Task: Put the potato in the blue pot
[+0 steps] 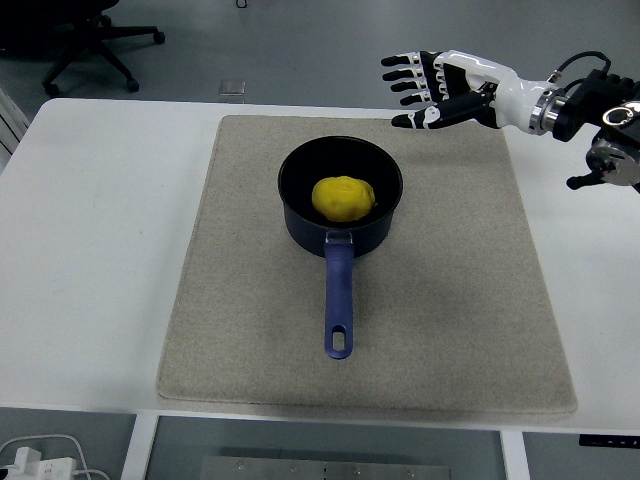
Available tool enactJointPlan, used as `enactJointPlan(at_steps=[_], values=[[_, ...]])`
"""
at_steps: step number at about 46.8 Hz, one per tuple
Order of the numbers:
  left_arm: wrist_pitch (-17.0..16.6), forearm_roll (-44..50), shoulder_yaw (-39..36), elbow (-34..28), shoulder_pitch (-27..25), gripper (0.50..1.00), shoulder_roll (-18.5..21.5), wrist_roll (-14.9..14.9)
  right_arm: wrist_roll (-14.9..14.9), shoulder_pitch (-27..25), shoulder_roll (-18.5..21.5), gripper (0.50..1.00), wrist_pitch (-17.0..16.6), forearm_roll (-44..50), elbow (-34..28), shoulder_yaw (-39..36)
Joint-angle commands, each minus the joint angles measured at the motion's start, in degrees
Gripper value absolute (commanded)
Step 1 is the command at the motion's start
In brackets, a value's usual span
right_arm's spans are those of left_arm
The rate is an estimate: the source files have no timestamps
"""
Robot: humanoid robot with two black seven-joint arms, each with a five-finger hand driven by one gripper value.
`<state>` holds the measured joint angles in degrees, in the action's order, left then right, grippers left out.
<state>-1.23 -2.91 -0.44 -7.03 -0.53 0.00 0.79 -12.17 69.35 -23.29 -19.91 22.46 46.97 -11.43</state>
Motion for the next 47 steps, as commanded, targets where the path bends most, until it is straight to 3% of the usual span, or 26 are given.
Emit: enactJointPlan(at_steps=[1,12,19,47], values=[[0.0,0.01,0.0,0.0,0.01,0.996,0.0,0.0,-0.04,-1.85,-0.18,0.893,1.1,-3.9,-0.48,-0.96],[0.0,0.01,0.0,0.0,0.01,0.996,0.0,0.0,-0.13,-5.98,0.7,0.893,9.89,-14.97,-0.83,-4.03],[0.0,0.01,0.0,0.0,0.01,0.996,0.0,0.0,-0.13,-7.48,0.96,0.893,13.14,-19.9,-0.83,-4.74],[0.0,0.01,0.0,0.0,0.01,0.996,0.0,0.0,-0.04,-11.78,2.72,0.893,13.5,-31.33,-6.28,-5.44]])
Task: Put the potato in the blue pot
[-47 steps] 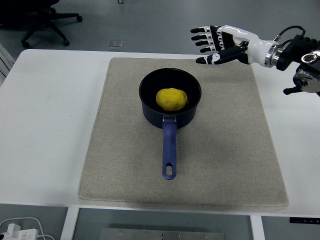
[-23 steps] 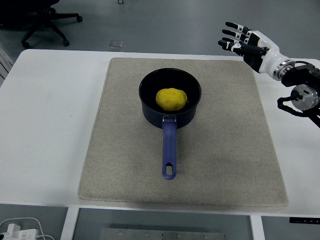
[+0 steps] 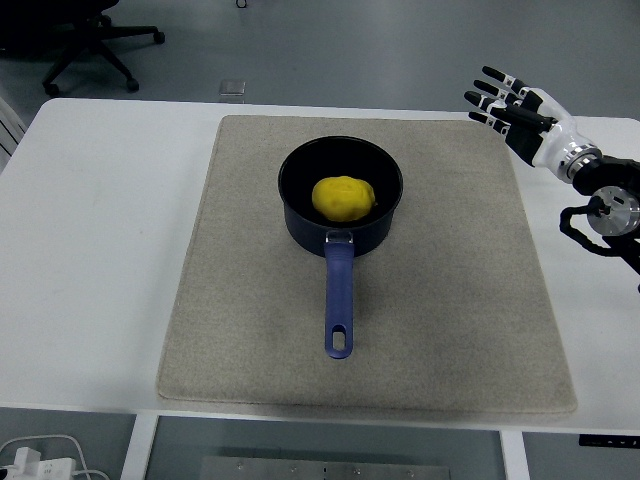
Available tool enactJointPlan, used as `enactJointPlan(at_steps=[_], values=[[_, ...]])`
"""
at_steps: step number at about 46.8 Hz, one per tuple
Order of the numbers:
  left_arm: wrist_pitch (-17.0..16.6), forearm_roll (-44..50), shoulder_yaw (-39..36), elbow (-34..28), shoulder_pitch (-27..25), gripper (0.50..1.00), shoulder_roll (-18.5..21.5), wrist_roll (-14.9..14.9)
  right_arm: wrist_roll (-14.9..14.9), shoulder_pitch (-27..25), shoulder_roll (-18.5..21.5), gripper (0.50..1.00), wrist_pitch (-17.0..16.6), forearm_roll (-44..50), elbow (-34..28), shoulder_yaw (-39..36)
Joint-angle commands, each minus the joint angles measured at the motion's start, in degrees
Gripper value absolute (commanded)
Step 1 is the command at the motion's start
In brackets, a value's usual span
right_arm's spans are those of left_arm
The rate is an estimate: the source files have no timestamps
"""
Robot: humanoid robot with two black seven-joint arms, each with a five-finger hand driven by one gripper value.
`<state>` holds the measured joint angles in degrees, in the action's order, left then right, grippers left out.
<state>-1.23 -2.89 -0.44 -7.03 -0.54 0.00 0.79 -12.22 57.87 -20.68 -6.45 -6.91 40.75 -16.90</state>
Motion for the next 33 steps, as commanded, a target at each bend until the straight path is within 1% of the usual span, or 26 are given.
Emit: enactJointPlan(at_steps=[1,8,9,11,33], values=[[0.0,-0.01,0.0,0.0,0.01,0.996,0.0,0.0,0.01,-0.3,0.2,0.893,0.13,-2.67,-0.05,0.02],[0.0,-0.01,0.0,0.0,0.01,0.996,0.0,0.0,-0.08,-0.3,0.11,0.895,0.3,-5.05,0.04,0.02],[0.0,-0.01,0.0,0.0,0.01,0.996,0.0,0.0,-0.26,-0.3,0.11,0.901,0.3,-5.05,-0.05,0.11],[0.0,-0.01,0.0,0.0,0.01,0.996,0.0,0.0,-0.35,-0.3,0.11,0.932,0.3,-4.7,-0.05,0.11],[0.0,-0.01,0.0,0.0,0.01,0.996,0.0,0.0,-0.7,-0.3,0.11,0.932,-0.05,-3.9,0.03,0.11]])
